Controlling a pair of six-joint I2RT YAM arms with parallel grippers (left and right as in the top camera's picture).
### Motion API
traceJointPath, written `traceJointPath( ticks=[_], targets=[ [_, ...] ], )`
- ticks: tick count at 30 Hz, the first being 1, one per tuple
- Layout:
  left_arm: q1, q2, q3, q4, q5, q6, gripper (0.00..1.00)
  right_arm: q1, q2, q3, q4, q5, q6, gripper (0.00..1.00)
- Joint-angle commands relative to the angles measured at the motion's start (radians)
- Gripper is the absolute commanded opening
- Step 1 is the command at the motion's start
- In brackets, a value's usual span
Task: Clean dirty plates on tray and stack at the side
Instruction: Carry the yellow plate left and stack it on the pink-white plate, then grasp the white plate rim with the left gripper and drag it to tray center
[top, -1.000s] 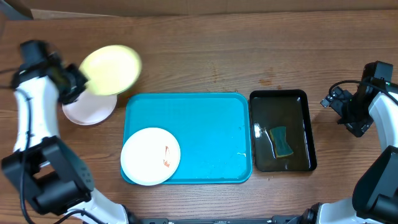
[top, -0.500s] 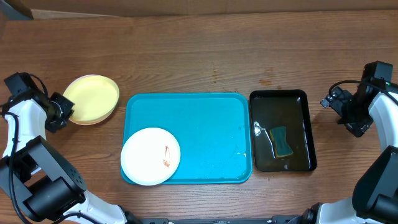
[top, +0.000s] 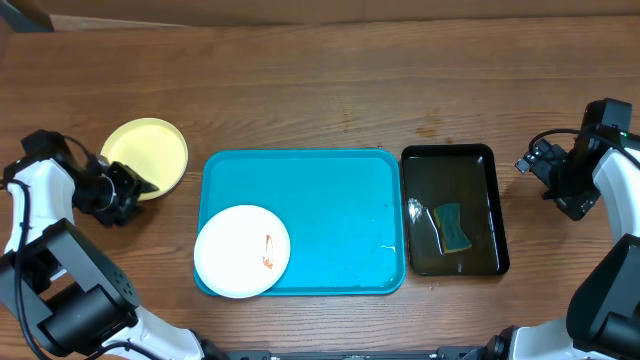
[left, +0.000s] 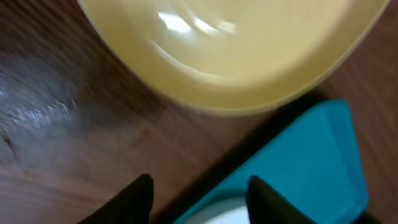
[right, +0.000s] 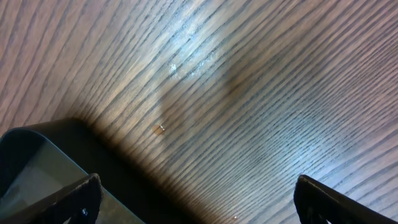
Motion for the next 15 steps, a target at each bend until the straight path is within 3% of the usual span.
traceJointPath(
  ticks=[1, 7, 15],
  targets=[
    [-0.043, -0.077, -0.006, -0.071, 0.046, 0.111, 0.47, 0.000, -0.018, 0.023, 0.004, -0.001, 0.005, 1.00],
    [-0.123, -0.192, -0.084, -0.155, -0.071, 0.133, 0.47, 0.000, -0.018, 0.024, 0.004, -0.001, 0.005, 1.00],
    [-0.221, -0.323, -0.230, -0.131, -0.228, 0.037, 0.57, 0.000, -0.018, 0.023, 0.004, -0.001, 0.005, 1.00]
  ],
)
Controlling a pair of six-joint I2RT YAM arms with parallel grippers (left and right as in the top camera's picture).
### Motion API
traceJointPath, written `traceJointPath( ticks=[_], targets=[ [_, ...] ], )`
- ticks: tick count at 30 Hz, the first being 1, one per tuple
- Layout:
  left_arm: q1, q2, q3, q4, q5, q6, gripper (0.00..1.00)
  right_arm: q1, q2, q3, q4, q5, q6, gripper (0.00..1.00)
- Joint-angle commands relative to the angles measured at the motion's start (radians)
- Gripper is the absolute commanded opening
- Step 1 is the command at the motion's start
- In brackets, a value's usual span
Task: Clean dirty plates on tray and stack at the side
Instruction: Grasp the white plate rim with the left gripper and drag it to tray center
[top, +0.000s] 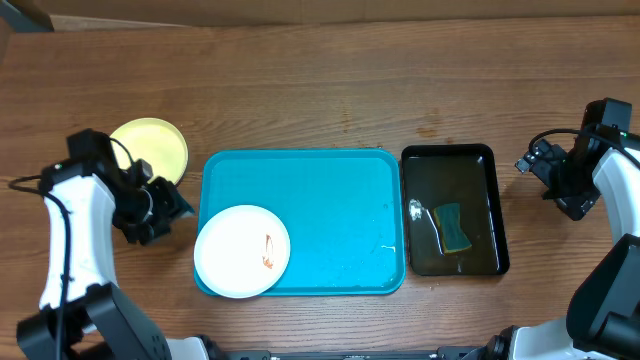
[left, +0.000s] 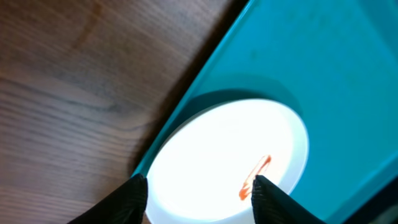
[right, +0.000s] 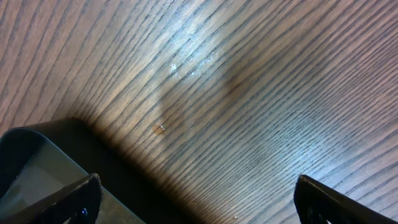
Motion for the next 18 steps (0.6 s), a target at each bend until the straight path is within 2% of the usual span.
traceJointPath(
  ticks=[1, 6, 10, 18],
  targets=[
    [-0.034, -0.027, -0.084, 0.011, -0.122, -0.059, 0.57, 0.000, -0.018, 0.023, 0.005, -0.002, 0.005, 1.00],
    [-0.044, -0.026, -0.256, 0.093, -0.138, -0.062, 0.56, 0.000, -0.018, 0.023, 0.005, -0.002, 0.004, 1.00],
    [-0.044, -0.026, -0.327, 0.153, -0.136, -0.062, 0.55, 0.000, -0.018, 0.023, 0.005, -0.002, 0.005, 1.00],
    [-0.046, -0.026, -0.348, 0.156, 0.041, 0.025, 0.39, 0.000, -0.018, 0.023, 0.005, -0.002, 0.005, 1.00]
  ],
)
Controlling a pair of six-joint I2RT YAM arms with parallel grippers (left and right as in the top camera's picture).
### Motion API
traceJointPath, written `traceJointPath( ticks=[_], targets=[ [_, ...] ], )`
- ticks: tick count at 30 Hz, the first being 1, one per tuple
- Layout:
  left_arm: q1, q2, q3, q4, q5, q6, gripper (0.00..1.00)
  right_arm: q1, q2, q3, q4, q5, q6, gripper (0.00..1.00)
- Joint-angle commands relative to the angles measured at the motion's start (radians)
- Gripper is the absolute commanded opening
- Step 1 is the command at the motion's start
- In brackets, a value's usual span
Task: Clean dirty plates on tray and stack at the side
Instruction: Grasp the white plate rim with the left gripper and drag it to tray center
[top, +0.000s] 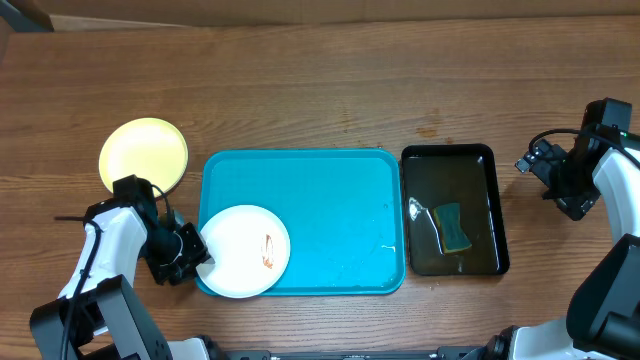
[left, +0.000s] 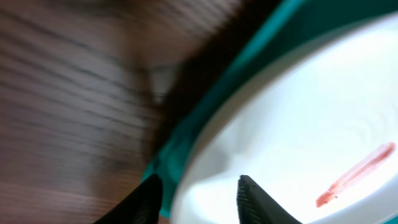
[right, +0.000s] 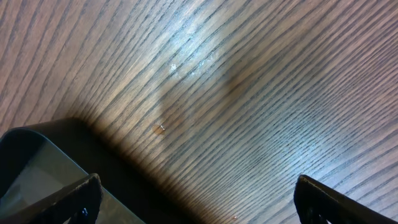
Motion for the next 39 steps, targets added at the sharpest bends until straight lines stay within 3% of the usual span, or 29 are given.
traceJointPath(
  ticks=[1, 12, 23, 26, 31, 39],
  targets=[
    [-0.010, -0.005, -0.005, 0.004, 0.098, 0.060, 0.39, 0.000, -0.018, 0.023, 0.005, -0.001, 0.005, 1.00],
    [-0.164, -0.005, -0.039, 0.182, 0.267, 0.018, 0.42, 0.000, -0.018, 0.023, 0.005, -0.001, 0.005, 1.00],
    [-0.446, -0.003, -0.027, 0.346, 0.267, -0.065, 0.45, 0.000, -0.018, 0.023, 0.005, -0.001, 0.005, 1.00],
    [-0.473, -0.003, 0.027, 0.335, 0.258, -0.065, 0.53, 0.000, -0.018, 0.023, 0.005, -0.001, 0.005, 1.00],
    [-0.480, -0.003, 0.145, 0.271, 0.106, -0.091, 0.66, 0.000, -0.018, 0.023, 0.005, -0.001, 0.005, 1.00],
    [-0.546, -0.002, 0.163, 0.278, -0.109, -0.090, 0.65, 0.000, -0.018, 0.023, 0.005, -0.001, 0.005, 1.00]
  ],
)
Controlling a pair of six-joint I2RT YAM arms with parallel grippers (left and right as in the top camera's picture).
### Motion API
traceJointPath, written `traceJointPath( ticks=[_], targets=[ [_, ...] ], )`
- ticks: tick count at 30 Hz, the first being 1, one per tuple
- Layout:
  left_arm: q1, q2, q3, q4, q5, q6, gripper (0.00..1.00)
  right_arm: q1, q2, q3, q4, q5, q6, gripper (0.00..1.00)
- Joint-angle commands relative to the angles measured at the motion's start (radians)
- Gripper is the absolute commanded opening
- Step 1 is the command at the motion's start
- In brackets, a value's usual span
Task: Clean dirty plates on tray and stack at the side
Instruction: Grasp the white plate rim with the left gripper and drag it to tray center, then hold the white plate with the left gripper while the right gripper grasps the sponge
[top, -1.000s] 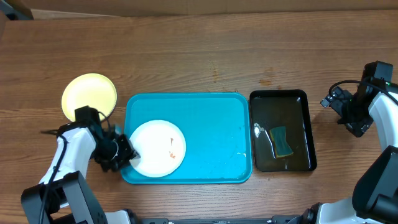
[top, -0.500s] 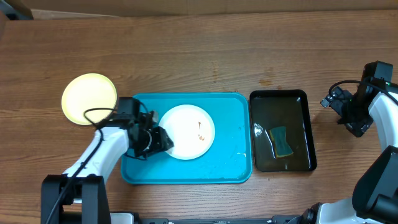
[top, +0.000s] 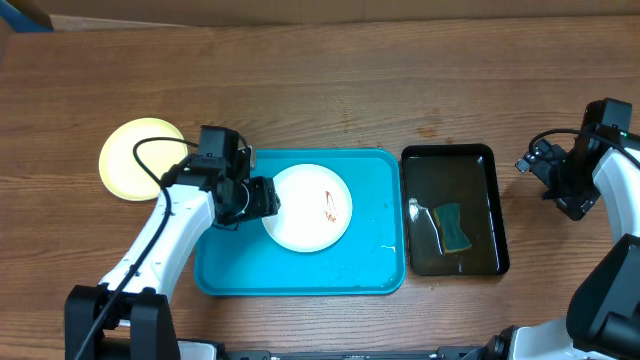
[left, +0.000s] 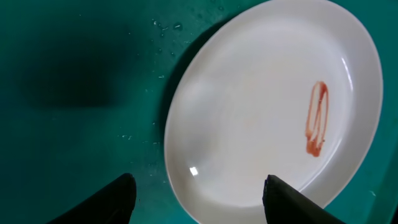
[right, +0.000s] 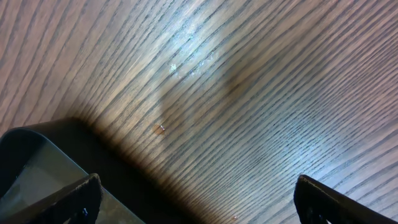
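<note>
A white plate (top: 310, 207) with a red streak (left: 316, 127) lies flat on the teal tray (top: 370, 262), in its back middle part. My left gripper (top: 267, 197) is at the plate's left edge, open. In the left wrist view its fingers (left: 118, 200) stand wide apart, and the plate's (left: 261, 106) near rim runs between them. A clean yellow plate (top: 135, 158) rests on the table left of the tray. My right gripper (right: 196, 199) is open over bare wood at the far right.
A black basin (top: 447, 151) of water stands right of the tray, with a green sponge (top: 453, 228) lying in it. Its corner (right: 37, 155) shows in the right wrist view. The right arm (top: 580, 170) sits beside the basin.
The white plate was at the tray's front left corner and is now in its back middle. My left gripper has moved with it and its fingers stand wider apart. The right arm has not moved.
My left gripper was beside the yellow plate on the table. Then it was between that plate and the tray. Then it was at the white plate's left rim in the tray's front left corner. Now plate and gripper are farther back and right.
</note>
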Motion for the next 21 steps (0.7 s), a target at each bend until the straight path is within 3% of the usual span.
traceJointPath(
  ticks=[1, 4, 13, 17, 21],
  targets=[
    [-0.053, -0.001, 0.018, 0.005, -0.148, -0.009, 0.64, 0.000, -0.018, 0.023, 0.005, -0.001, 0.005, 1.00],
    [-0.083, -0.001, 0.017, 0.011, -0.180, -0.010, 0.60, 0.000, -0.018, 0.023, 0.005, -0.001, 0.005, 1.00],
    [-0.103, -0.001, -0.002, 0.053, -0.248, -0.010, 0.60, 0.000, -0.018, 0.024, 0.005, -0.001, 0.005, 1.00],
    [-0.105, -0.001, -0.035, 0.091, -0.214, -0.011, 0.49, 0.000, -0.018, 0.023, 0.005, -0.001, 0.005, 1.00],
    [-0.105, -0.001, -0.068, 0.102, -0.215, -0.029, 0.47, 0.000, -0.018, 0.023, 0.005, -0.001, 0.005, 1.00]
  ],
)
